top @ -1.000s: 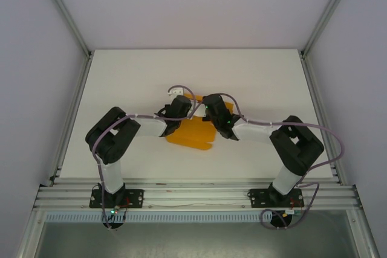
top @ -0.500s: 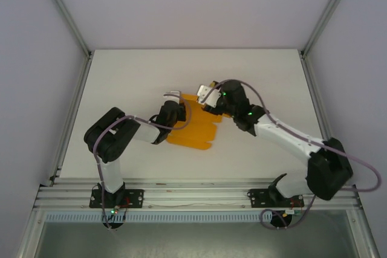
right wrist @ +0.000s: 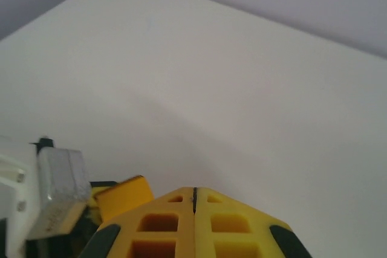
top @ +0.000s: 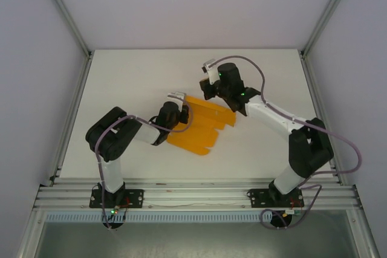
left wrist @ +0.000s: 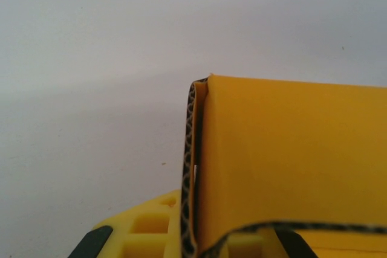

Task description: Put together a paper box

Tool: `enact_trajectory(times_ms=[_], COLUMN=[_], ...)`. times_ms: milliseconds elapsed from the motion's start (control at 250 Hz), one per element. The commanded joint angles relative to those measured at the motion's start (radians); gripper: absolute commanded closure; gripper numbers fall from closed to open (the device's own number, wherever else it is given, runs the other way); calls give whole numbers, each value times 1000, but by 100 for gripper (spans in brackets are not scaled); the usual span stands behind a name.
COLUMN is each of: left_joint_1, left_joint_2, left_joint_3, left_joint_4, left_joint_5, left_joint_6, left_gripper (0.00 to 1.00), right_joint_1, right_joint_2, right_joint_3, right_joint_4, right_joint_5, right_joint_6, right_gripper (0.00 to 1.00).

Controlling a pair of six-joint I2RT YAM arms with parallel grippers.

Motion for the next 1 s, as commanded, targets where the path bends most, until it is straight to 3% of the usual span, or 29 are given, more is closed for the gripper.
enact_trajectory(times_ms=[0, 188, 380, 612, 732, 827, 995], left_joint_1=[-1, -6, -11, -10, -10, -11, -11], left_joint_2=[27, 28, 28, 46, 39, -4, -18], left_joint_3=[5, 9, 14, 1, -27, -36, -25], left_joint_4=[8, -5, -15, -26, -43, -71, -123], left_joint_5=[12, 1, -15, -25, -30, -21, -49], left_joint_6=[23, 39, 40, 6, -6, -2, 3], left_gripper=[100, 100, 100, 84, 83, 73, 71], right_joint_1=[2, 3, 10, 44, 92, 91, 91], right_joint_2=[43, 148, 221, 269, 259, 255, 242], right_joint_3=[48, 49, 71, 4, -69, -107, -111], right_joint_4=[-52, -34, -75, -210, -194, -140, -115], right_joint_5=[-154, -318, -358, -178, -63, -55, -54], right_joint_6=[136, 191, 167, 64, 15, 56, 67], right_gripper=[100, 100, 100, 100, 100, 100, 100])
